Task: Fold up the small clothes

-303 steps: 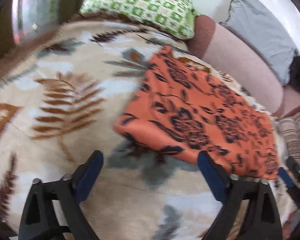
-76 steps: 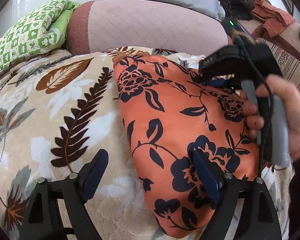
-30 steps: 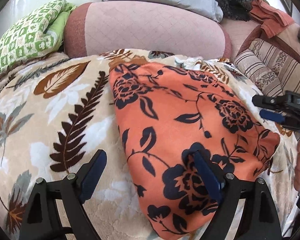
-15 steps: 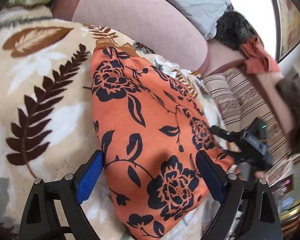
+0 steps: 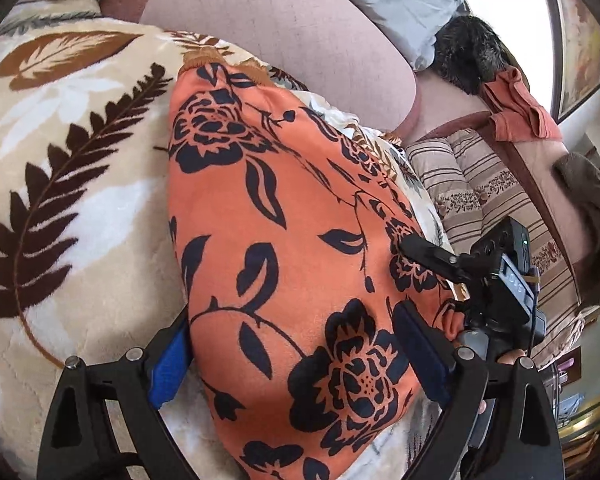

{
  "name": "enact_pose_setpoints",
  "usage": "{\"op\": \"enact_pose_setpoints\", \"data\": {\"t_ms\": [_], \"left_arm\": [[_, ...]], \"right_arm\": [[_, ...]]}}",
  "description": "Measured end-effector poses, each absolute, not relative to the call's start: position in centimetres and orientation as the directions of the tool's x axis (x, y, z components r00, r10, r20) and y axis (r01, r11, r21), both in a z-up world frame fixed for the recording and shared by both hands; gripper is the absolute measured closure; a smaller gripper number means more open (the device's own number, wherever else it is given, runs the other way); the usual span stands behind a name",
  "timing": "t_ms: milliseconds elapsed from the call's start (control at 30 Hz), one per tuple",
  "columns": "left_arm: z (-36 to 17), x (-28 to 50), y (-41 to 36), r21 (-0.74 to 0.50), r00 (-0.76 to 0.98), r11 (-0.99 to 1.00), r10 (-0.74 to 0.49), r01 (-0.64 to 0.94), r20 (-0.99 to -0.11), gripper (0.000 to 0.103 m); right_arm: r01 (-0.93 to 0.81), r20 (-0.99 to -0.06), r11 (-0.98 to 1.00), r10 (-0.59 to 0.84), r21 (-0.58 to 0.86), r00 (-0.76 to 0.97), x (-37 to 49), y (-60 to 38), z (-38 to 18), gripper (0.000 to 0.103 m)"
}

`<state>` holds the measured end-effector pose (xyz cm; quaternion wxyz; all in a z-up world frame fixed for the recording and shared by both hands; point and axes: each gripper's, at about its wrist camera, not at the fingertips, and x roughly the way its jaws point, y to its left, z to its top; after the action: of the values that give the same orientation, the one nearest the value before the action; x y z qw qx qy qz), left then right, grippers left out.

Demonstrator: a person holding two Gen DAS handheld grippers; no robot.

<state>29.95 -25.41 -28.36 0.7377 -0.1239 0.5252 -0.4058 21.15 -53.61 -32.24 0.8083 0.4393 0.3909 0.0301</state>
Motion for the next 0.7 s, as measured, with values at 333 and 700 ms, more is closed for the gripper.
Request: {"op": "enact_pose_setpoints", "data": {"t_ms": [333,700], "left_arm": [[-28.1,30.5,-24.1,-0.723,0.11,0.573,-0.807,0.385,-0.581,0.012],[-29.3,30.8,-24.4,-0.669,0.136,0.642,-0.752,0.376,-0.645,0.027]], "right_arm": [[0.249,-0.5,0.493,0.479,0.833,0.722,20.7,-54.0,-32.6,0.013],[0.277,-0.562,0.554,0.451,0.785,0.693,21.4,-52.4,-32.8,0.023]]}}
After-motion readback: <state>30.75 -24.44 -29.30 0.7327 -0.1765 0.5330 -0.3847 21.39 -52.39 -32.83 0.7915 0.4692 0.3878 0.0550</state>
